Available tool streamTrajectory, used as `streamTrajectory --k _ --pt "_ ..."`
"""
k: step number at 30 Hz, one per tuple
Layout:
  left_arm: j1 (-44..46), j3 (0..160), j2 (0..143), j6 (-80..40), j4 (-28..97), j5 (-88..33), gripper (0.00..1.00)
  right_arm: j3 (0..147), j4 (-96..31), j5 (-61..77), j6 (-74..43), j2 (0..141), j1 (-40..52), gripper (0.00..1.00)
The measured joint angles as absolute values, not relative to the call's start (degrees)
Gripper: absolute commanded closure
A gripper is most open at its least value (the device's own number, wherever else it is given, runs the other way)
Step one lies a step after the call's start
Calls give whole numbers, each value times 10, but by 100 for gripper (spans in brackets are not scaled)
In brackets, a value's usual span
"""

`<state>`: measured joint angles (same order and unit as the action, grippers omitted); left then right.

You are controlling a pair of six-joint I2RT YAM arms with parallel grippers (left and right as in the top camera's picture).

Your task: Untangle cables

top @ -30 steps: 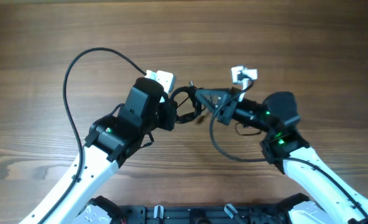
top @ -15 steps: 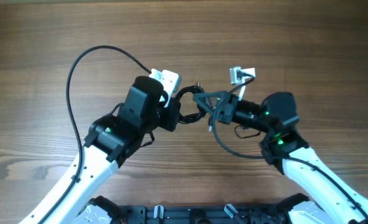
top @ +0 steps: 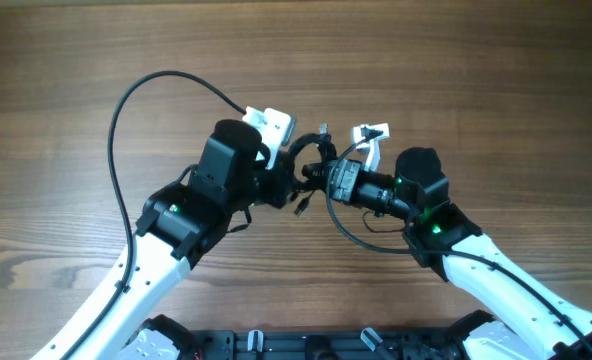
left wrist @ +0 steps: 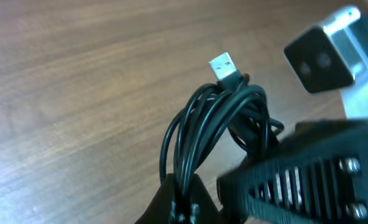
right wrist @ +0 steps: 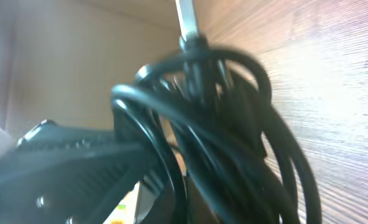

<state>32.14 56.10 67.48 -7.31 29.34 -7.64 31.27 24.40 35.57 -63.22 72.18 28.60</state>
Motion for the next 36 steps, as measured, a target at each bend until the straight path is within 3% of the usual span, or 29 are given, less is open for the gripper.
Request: streamTrajectory --k 6,13,19,26,36 --pt "321 561 681 -61 368 -77 96 312 336 333 -634 722 264 95" --pt "321 561 684 -114 369 -130 96 312 334 234 -455 722 277 95" --pt "321 561 684 -202 369 -164 96 312 340 166 -407 722 325 95" --pt "309 561 700 -234 371 -98 96 318 208 167 -390 707 326 95" --pt "299 561 700 -288 364 -150 96 359 229 108 -292 698 330 95"
